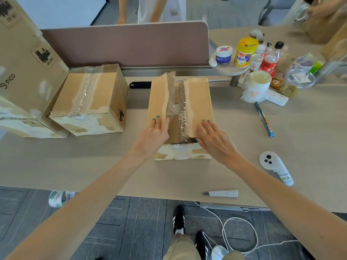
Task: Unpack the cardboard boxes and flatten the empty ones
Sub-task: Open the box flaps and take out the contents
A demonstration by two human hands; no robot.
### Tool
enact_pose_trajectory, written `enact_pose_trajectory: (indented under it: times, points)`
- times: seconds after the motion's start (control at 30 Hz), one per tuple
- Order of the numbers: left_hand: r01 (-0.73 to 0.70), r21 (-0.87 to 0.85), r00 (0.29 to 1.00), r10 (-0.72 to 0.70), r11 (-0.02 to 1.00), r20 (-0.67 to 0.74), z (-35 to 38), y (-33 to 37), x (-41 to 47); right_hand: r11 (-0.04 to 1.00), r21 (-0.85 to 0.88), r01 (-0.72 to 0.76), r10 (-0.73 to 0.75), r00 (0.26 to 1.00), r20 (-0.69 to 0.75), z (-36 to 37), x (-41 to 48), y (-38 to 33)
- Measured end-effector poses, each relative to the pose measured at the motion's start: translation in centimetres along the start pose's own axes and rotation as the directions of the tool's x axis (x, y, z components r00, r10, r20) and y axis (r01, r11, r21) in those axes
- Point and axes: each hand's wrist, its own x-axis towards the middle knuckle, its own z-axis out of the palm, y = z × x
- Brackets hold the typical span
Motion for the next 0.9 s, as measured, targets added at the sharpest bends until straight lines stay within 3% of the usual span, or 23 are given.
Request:
enact_pose_trajectory:
  times: [0.13,0.23,0.3,0.47,0.63,0.73,0.9]
  points:
    - [0.288,-0.391,0.939,-0.337,0.874,-0.061,-2.0,-1.3,-1.5,0.999,-0.032,0.002,-0.002,1.000,-0.004,0.2,0.2,-0.5]
    - [0.502,-0.462,0.816,-0.577,0.731,-0.027,-2.6,-2.1,-2.5,0.998,0.033,-0.058,0.058,0.998,0.018,-0.2,0.3,-1.4]
    - [0.565,-0.458,0.766,-0.643,0.687,-0.020,-2.3,-2.4,-3.0,0.993,0.083,-0.085,0.081,0.995,0.051,-0.6,0.6,-2.0]
    - [0.634,-0.271,0.748,-0.663,0.724,-0.024,-1.7,-3.8,-4.0,0.981,0.117,-0.154,0.133,0.977,0.167,-1.3,3.0,-3.1]
    - [0.635,-0.113,0.772,-0.627,0.764,0.101,0.6,-4.6,-4.7,0.949,0.087,-0.305,0.261,0.908,0.328,-0.8,6.9,-3.5]
    - [0.649,-0.202,0.759,-0.606,0.733,0.238,2.3,-4.1,-4.6,0.918,0.100,-0.385,0.320,0.865,0.387,0.1,9.1,-3.3]
    - [0.727,-0.388,0.683,-0.533,0.567,0.500,3.9,-3.4,-2.4,0.882,0.112,-0.458,0.374,0.825,0.424,1.3,11.8,-2.8]
